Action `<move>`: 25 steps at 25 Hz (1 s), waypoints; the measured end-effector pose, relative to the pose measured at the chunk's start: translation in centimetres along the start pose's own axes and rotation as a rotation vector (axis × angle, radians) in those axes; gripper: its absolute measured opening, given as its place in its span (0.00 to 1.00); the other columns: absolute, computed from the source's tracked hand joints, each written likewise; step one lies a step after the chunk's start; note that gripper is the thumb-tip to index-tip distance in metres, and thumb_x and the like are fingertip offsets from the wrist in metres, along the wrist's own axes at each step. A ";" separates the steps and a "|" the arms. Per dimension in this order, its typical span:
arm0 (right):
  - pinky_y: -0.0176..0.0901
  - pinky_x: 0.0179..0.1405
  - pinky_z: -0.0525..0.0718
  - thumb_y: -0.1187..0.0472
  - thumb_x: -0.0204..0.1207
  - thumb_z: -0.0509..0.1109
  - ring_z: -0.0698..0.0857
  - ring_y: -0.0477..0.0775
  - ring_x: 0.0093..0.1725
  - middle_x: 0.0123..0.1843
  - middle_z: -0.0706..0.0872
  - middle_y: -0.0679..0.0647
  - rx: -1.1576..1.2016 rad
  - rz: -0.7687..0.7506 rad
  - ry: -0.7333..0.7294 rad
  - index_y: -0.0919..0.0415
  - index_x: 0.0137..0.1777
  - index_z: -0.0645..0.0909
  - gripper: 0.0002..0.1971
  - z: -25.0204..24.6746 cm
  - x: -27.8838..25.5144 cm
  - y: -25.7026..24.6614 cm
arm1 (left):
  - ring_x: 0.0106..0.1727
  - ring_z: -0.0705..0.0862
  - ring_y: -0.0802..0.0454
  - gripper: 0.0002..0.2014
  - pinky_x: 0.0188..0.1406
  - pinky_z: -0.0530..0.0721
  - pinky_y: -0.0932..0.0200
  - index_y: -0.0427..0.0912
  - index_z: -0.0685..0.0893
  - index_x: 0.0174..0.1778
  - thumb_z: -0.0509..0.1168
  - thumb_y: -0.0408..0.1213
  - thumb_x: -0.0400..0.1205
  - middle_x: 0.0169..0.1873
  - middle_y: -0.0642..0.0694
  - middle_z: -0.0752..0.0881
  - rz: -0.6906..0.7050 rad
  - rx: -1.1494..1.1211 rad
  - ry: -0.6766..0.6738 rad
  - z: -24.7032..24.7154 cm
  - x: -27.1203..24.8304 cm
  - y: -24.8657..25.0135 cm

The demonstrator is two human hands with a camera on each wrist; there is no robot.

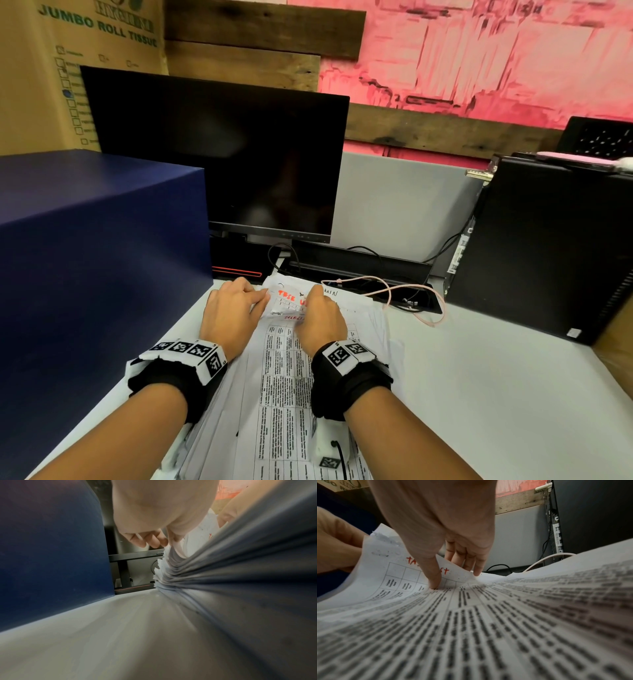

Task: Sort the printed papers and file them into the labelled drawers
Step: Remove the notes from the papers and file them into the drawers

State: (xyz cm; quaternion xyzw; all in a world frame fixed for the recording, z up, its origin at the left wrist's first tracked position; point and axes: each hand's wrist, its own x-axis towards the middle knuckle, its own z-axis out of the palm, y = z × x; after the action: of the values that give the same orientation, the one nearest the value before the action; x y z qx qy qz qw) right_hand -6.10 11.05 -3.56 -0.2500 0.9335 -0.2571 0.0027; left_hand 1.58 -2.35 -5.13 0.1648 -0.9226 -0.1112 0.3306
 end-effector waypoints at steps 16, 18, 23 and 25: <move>0.50 0.57 0.81 0.68 0.78 0.66 0.78 0.59 0.61 0.60 0.80 0.56 -0.006 -0.053 -0.026 0.51 0.68 0.70 0.21 0.3 0.1 0.2 | 0.32 0.82 0.57 0.03 0.35 0.83 0.57 0.49 0.78 0.46 0.63 0.36 0.84 0.36 0.56 0.86 -0.037 -0.304 -0.198 -0.9 -0.3 -0.1; 0.50 0.56 0.81 0.67 0.79 0.66 0.79 0.59 0.59 0.58 0.80 0.56 -0.027 -0.058 0.003 0.53 0.61 0.74 0.14 0.3 0.2 0.2 | 0.22 0.73 0.58 0.05 0.25 0.75 0.62 0.49 0.74 0.44 0.60 0.39 0.86 0.26 0.55 0.83 -0.039 -0.406 -0.254 -1.1 -0.5 0.4; 0.45 0.58 0.75 0.62 0.76 0.69 0.73 0.60 0.62 0.62 0.74 0.56 -0.114 -0.042 0.075 0.54 0.59 0.77 0.12 -0.6 -0.3 0.3 | 0.32 0.82 0.66 0.18 0.39 0.78 0.63 0.52 0.76 0.40 0.53 0.62 0.81 0.30 0.52 0.87 -0.168 -0.617 -0.332 -2.7 -0.9 1.5; 0.45 0.61 0.73 0.60 0.75 0.70 0.73 0.59 0.62 0.60 0.74 0.54 -0.154 -0.071 0.140 0.52 0.54 0.80 0.09 -1.5 -0.4 0.3 | 0.34 0.82 0.66 0.19 0.39 0.79 0.64 0.52 0.79 0.43 0.56 0.65 0.78 0.32 0.54 0.87 -0.164 -0.605 -0.412 -3.3 -1.1 1.3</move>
State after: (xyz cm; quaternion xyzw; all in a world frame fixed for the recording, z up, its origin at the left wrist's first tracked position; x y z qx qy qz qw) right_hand -6.12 12.18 -2.47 -0.2639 0.9389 -0.2013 -0.0909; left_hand 4.25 -1.06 -2.82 0.1074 -0.8789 -0.4356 0.1617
